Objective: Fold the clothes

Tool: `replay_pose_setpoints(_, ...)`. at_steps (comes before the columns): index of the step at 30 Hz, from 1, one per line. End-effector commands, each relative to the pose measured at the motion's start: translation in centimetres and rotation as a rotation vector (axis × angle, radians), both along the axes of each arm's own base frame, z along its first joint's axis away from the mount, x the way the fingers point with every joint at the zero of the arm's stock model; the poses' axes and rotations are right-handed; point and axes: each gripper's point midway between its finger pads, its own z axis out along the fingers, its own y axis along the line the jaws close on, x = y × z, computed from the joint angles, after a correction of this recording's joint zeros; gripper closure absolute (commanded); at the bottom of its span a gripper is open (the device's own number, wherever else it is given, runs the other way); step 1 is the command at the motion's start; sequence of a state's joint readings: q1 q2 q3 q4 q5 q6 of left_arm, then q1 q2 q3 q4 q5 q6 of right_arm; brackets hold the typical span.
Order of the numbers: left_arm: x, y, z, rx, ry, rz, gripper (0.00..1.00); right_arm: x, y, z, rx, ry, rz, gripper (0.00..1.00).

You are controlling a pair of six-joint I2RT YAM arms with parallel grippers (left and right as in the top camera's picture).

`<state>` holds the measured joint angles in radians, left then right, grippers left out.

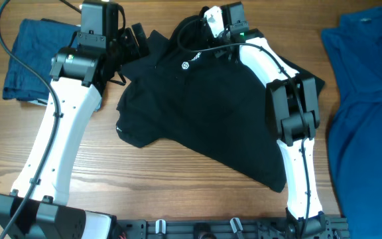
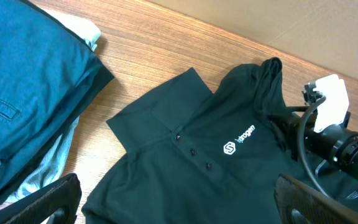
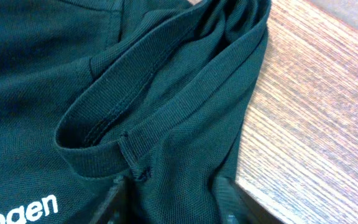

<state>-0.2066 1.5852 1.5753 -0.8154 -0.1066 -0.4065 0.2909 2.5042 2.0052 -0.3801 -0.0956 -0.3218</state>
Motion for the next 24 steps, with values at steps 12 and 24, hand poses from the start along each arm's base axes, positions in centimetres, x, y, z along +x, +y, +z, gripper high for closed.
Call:
replay_pose_setpoints(12,0.0,0.2,-0.2,-0.004,0.005,0.004,0.0,2.7,-3.8,2.2,0.106,-0.048,-0.18,0.94)
replay_pose_setpoints(24,0.0,0.2,-0.2,-0.004,0.005,0.004,0.0,6.0,-9.2,5.5,0.17,-0.174,-0.342,0.39)
